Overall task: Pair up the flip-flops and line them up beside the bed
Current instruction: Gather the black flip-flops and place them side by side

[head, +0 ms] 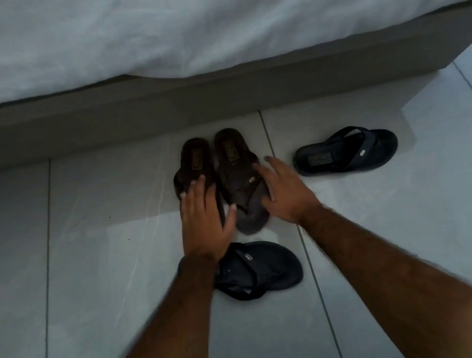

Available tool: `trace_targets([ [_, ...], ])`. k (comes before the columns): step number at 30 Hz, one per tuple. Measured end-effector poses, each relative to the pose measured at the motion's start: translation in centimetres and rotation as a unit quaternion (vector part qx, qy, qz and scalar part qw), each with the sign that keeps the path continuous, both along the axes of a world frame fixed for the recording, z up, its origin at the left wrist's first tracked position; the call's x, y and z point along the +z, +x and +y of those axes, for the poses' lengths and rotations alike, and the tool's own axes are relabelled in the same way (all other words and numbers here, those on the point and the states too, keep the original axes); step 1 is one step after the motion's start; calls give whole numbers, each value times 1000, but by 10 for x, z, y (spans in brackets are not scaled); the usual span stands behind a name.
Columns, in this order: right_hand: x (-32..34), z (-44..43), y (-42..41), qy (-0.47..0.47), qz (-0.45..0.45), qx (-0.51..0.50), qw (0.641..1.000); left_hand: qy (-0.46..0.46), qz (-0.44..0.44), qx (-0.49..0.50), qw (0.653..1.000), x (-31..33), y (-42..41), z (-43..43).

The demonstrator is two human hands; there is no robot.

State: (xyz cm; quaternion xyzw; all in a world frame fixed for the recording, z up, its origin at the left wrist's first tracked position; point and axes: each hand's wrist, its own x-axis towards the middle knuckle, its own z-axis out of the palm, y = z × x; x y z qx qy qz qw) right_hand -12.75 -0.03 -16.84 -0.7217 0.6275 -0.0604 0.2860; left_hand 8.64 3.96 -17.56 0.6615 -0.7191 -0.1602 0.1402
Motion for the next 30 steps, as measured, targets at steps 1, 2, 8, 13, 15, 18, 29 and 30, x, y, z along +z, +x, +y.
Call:
trace_targets([
  [1,3,1,-14,-13,26,-28,999,0,25,16,1000,2,-11,21],
  [2,5,1,-30,-25,64,-54,996,11,32,31,999,3,-23,46],
  [8,14,-22,-141,40,206,-176,962,105,-38,-1,994,-20,-58,172],
  [13,2,-20,-177,151,133,-173,964,127,-71,-101,984,-26,-88,180],
  [15,-4,-7,-181,140,120,-183,966,155,-77,-125,977,-22,-112,177],
  [18,-6,9,-194,136,123,-200,963,173,-76,-116,975,-18,-148,164],
  [29,-12,72,-264,122,122,-309,935,185,-2,-6,983,-32,-236,66],
  [30,-12,76,-266,122,130,-313,933,184,1,1,983,-33,-241,58],
])
